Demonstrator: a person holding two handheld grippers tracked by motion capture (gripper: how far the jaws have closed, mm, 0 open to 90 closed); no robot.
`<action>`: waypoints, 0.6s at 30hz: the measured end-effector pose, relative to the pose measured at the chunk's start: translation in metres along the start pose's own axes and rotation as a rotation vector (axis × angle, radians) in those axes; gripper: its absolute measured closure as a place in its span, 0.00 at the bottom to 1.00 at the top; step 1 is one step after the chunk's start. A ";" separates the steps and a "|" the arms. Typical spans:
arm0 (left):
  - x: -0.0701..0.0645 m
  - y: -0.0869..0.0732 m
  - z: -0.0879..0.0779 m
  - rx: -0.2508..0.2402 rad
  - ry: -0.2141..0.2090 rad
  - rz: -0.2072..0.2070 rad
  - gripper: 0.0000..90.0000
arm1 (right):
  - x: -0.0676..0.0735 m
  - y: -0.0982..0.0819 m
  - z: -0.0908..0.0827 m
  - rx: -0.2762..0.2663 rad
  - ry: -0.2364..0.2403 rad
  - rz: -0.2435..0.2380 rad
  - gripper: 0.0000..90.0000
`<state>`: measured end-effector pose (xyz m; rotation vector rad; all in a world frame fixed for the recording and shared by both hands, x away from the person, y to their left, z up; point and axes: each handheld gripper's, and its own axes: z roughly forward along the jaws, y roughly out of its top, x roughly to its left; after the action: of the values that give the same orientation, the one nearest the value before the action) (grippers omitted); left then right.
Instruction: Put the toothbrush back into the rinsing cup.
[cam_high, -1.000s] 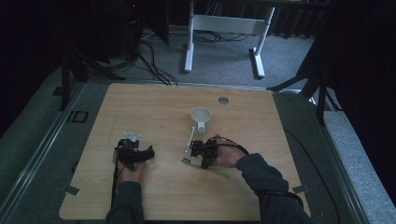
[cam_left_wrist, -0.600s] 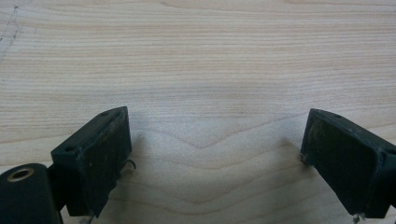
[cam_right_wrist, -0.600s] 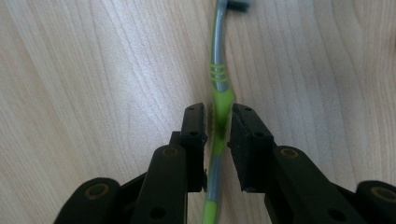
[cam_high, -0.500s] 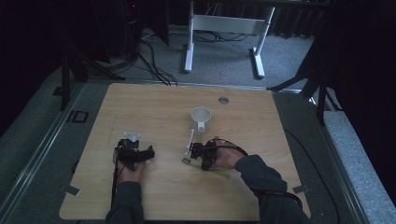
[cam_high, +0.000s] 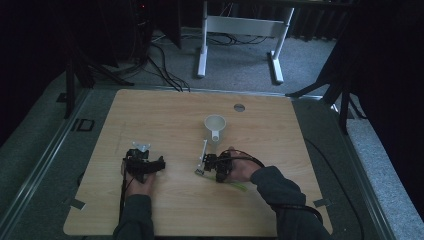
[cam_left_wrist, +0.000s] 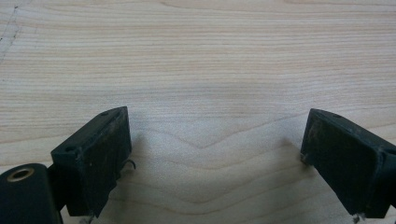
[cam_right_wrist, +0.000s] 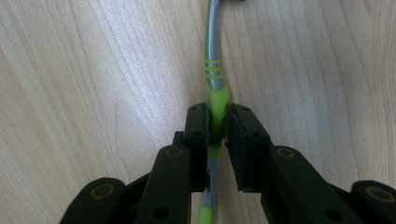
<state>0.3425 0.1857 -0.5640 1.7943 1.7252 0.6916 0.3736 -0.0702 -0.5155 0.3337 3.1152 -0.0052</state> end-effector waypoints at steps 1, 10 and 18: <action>0.000 0.000 0.000 0.000 0.000 0.000 0.10 | 0.000 0.000 0.000 0.004 -0.002 -0.002 0.87; 0.000 0.000 0.000 0.000 0.000 0.000 0.10 | 0.003 0.002 0.002 0.017 -0.020 -0.012 0.90; 0.000 0.000 0.000 0.000 0.000 0.000 0.10 | 0.002 0.001 -0.006 -0.022 -0.017 0.002 0.91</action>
<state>0.3425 0.1857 -0.5640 1.7947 1.7252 0.6913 0.3720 -0.0689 -0.5093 0.3346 3.0953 0.0267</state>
